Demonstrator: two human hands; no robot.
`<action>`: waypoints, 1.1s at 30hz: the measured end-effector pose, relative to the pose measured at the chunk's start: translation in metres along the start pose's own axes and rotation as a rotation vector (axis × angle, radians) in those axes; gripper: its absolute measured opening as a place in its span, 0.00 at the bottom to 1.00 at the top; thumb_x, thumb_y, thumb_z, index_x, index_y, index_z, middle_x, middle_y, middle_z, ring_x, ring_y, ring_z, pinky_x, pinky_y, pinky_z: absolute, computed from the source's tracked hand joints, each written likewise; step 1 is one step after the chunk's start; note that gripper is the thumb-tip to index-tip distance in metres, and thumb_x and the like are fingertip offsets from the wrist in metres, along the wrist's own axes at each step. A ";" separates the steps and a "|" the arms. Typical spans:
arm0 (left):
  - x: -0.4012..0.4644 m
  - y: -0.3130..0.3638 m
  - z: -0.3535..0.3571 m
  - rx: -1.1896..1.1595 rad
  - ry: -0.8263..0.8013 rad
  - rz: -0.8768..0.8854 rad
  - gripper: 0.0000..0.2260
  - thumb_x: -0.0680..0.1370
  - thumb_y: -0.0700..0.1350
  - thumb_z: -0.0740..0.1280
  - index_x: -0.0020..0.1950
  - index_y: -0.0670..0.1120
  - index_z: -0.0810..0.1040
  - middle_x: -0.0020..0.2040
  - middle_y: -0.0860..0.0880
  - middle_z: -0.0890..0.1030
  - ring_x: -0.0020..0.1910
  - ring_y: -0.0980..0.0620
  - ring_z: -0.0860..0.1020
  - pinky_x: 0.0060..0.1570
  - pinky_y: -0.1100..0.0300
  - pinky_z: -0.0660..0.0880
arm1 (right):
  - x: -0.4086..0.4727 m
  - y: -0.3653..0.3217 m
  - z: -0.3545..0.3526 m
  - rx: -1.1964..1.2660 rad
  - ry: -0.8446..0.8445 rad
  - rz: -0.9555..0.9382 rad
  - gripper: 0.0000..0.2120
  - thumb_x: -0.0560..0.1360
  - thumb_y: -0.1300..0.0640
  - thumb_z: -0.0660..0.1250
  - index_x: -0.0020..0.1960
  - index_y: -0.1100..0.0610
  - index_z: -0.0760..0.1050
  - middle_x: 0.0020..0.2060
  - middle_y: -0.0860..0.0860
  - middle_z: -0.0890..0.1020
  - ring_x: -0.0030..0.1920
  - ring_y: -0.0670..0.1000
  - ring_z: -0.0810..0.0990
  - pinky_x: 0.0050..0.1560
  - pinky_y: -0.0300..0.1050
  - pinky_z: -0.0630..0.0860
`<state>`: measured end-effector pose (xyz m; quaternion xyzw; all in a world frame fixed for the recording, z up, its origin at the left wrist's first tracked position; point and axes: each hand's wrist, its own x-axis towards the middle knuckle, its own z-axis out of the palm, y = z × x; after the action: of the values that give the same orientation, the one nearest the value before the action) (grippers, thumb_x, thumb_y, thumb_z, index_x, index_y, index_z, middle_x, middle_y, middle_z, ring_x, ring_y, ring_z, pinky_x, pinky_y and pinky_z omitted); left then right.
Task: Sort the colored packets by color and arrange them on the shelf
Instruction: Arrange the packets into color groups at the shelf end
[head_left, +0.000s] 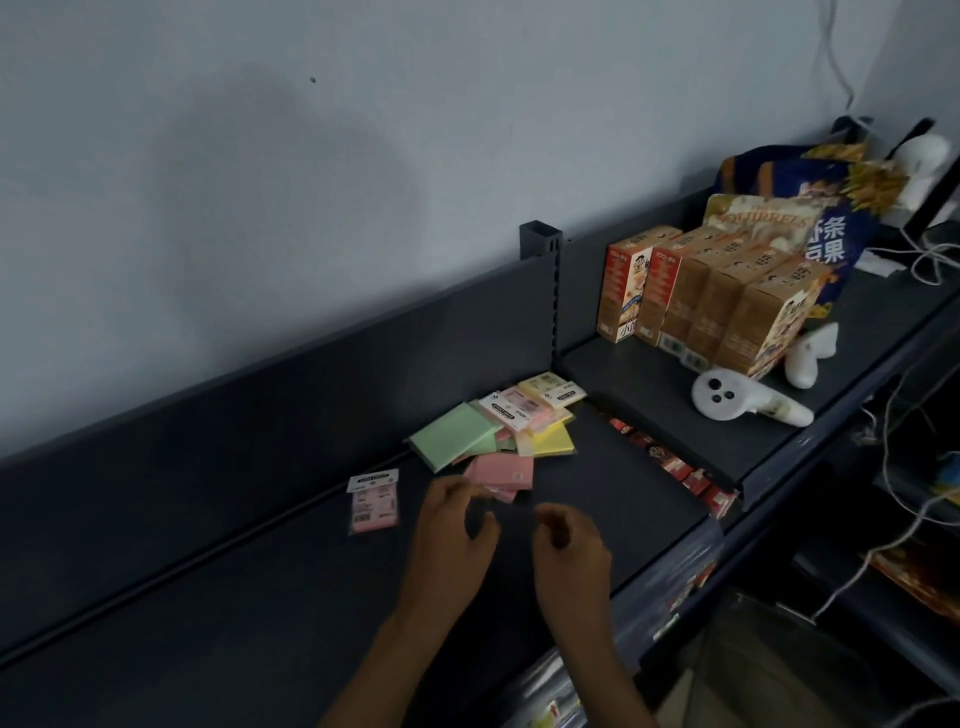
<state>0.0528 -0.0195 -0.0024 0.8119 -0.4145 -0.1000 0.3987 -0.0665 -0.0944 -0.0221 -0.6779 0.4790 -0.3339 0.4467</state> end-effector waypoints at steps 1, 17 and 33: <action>0.004 -0.002 0.000 0.020 -0.003 0.001 0.09 0.79 0.43 0.68 0.59 0.51 0.79 0.64 0.60 0.67 0.60 0.62 0.71 0.56 0.76 0.66 | 0.002 -0.002 0.003 -0.006 -0.007 -0.007 0.10 0.79 0.64 0.65 0.55 0.53 0.81 0.50 0.46 0.79 0.45 0.39 0.77 0.43 0.25 0.69; 0.049 -0.019 -0.001 0.320 -0.163 -0.106 0.26 0.81 0.51 0.64 0.78 0.48 0.63 0.81 0.52 0.51 0.73 0.46 0.61 0.70 0.52 0.65 | 0.039 -0.022 0.024 0.010 -0.032 -0.033 0.14 0.75 0.69 0.65 0.55 0.55 0.82 0.53 0.47 0.81 0.50 0.42 0.80 0.46 0.27 0.73; 0.056 0.024 -0.025 0.259 0.175 0.136 0.19 0.77 0.44 0.70 0.66 0.42 0.73 0.74 0.51 0.63 0.67 0.54 0.70 0.64 0.61 0.68 | 0.043 -0.028 0.021 0.153 -0.112 -0.021 0.19 0.77 0.66 0.67 0.62 0.47 0.75 0.51 0.49 0.82 0.45 0.41 0.82 0.39 0.36 0.79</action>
<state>0.0860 -0.0554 0.0414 0.8322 -0.4418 0.0527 0.3310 -0.0243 -0.1254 -0.0032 -0.6645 0.4192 -0.3357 0.5196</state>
